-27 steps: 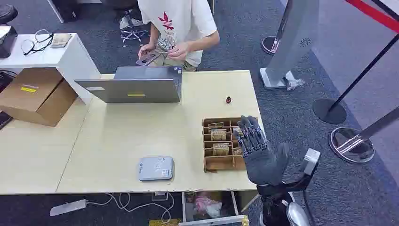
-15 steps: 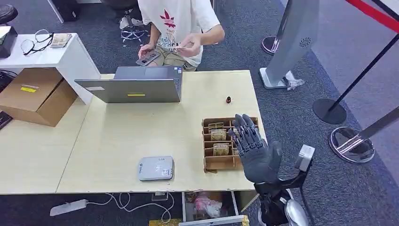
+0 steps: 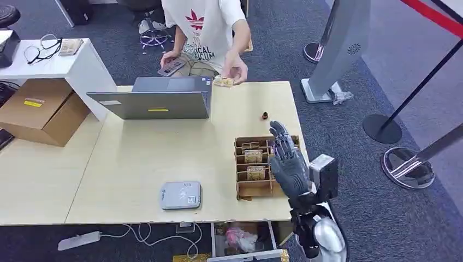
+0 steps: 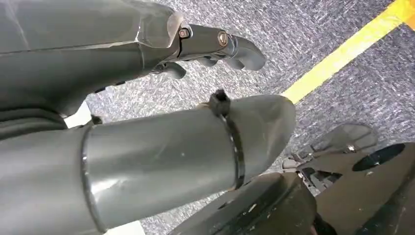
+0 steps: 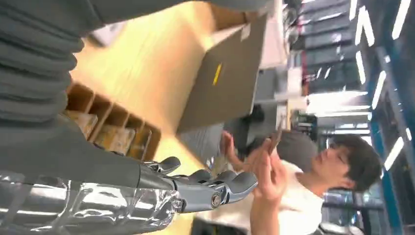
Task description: Pass the card to the sensor for recognition and then transmit it.
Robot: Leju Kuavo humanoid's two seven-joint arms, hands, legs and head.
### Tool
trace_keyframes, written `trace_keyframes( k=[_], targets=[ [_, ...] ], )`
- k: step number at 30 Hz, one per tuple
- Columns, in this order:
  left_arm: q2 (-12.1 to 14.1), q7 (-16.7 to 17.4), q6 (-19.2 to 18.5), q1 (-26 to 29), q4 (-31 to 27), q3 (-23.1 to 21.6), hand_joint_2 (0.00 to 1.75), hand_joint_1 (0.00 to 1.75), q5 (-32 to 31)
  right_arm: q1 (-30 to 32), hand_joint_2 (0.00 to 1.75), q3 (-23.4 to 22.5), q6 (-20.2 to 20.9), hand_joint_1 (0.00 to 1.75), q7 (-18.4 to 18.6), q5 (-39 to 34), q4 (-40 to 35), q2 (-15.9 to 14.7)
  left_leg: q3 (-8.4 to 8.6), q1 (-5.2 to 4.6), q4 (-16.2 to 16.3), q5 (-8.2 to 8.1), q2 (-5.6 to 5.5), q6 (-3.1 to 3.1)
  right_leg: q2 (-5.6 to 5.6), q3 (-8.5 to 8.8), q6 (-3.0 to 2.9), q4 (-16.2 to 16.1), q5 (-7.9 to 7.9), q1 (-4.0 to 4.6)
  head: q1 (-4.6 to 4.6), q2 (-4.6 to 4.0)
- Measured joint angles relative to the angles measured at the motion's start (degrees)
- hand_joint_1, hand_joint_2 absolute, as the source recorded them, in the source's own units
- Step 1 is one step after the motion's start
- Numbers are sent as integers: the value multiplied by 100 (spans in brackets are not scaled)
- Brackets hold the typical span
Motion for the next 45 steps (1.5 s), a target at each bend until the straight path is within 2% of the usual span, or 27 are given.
trace_keyframes(
  k=[4,7,15,17,19,23,28,34,41,44,45],
  targets=[
    [0,2,-11,-9,0,0,0,0,-127,-401,175,400,-743,0,-155,734,149,-70,4,0,0,0,0,0,1,0,0,0,0,0,0,0],
    [0,0,-39,-10,0,-2,0,0,-225,-666,175,693,-1664,0,-260,1718,275,-129,4,0,0,0,-1,0,1,0,0,0,0,0,0,0],
    [0,2,-57,-26,0,-7,0,0,-387,-1334,175,1252,-3725,0,-343,3860,824,-254,5,0,0,0,1,0,1,0,0,0,0,0,0,0],
    [0,2,-57,-31,0,-7,0,0,-413,-1490,175,1350,-4171,0,-361,4268,1084,-273,6,0,0,0,0,0,1,0,0,0,0,0,0,0],
    [0,2,-59,-30,0,-7,0,0,-437,-1561,175,1315,-4443,0,-556,4962,1242,-264,5,0,1,0,-2,0,0,0,0,0,0,0,0,0],
    [0,2,-68,-33,0,-7,0,0,-489,-1603,175,844,-4504,0,-1238,5869,1479,-22,5,0,1,0,-2,0,0,0,0,1,0,1,0,0],
    [0,11,-105,-33,0,-7,0,0,-487,-1719,175,90,-4513,0,-1742,6486,1779,347,5,0,0,0,-1,0,0,0,0,1,0,0,0,0],
    [0,11,-109,-33,0,-7,0,0,-463,-2006,175,-383,-4519,0,-1620,6888,2331,531,5,0,1,1,-1,0,0,1,0,1,2,0,2,0],
    [0,24,-103,-33,0,0,0,0,-376,-2339,175,-468,-4524,0,-1399,7052,2953,586,5,0,1,1,-2,0,0,0,0,1,2,1,0,0],
    [0,52,-101,-32,0,4,0,0,-348,-2461,175,-470,-4526,14,-1342,7078,3175,616,4,1,1,1,-1,0,0,0,0,1,2,1,0,0],
    [0,57,-98,-32,0,7,0,0,-330,-2496,175,-473,-4528,75,-1327,7083,3239,629,4,1,1,1,-1,0,0,0,0,1,1,1,0,0]
  ],
)
